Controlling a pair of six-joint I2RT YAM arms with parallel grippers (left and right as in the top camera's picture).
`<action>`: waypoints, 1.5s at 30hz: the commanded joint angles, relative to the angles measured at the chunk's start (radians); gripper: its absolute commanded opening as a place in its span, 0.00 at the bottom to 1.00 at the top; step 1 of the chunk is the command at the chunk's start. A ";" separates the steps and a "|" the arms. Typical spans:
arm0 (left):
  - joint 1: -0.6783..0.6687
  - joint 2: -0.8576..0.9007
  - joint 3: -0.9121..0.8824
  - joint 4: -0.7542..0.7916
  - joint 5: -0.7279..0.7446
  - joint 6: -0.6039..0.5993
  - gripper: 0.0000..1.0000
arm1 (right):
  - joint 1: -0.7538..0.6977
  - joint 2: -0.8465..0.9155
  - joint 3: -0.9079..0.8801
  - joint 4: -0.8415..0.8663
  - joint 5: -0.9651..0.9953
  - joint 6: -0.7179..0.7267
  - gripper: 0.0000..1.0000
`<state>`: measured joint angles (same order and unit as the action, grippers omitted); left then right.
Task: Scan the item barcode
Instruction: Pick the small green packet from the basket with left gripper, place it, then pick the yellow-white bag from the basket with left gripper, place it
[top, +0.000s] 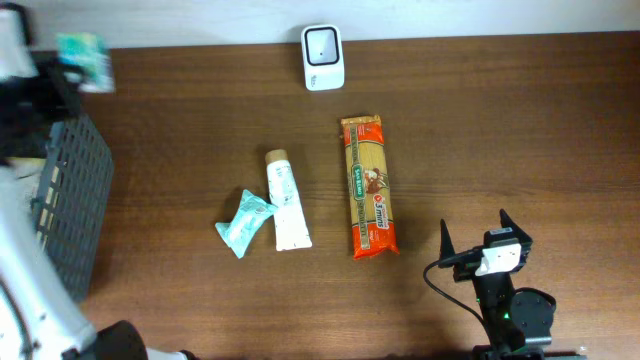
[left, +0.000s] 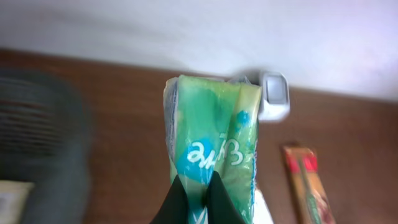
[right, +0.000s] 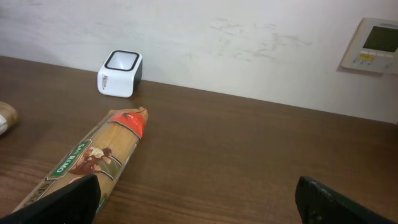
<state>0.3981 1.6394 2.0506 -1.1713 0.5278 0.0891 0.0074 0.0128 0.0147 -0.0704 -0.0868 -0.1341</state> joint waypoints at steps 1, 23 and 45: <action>-0.171 0.035 -0.202 0.037 -0.013 -0.010 0.00 | -0.001 -0.006 -0.009 0.000 0.005 0.000 0.99; -0.370 -0.045 -0.775 0.587 -0.129 -0.086 0.99 | -0.001 -0.006 -0.009 0.000 0.005 0.000 0.99; 0.282 0.014 -0.484 0.382 -0.711 0.014 0.99 | -0.001 -0.006 -0.009 0.000 0.005 0.000 0.99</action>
<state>0.6731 1.6028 1.6653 -0.8288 -0.1482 -0.0235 0.0074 0.0128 0.0147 -0.0708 -0.0868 -0.1337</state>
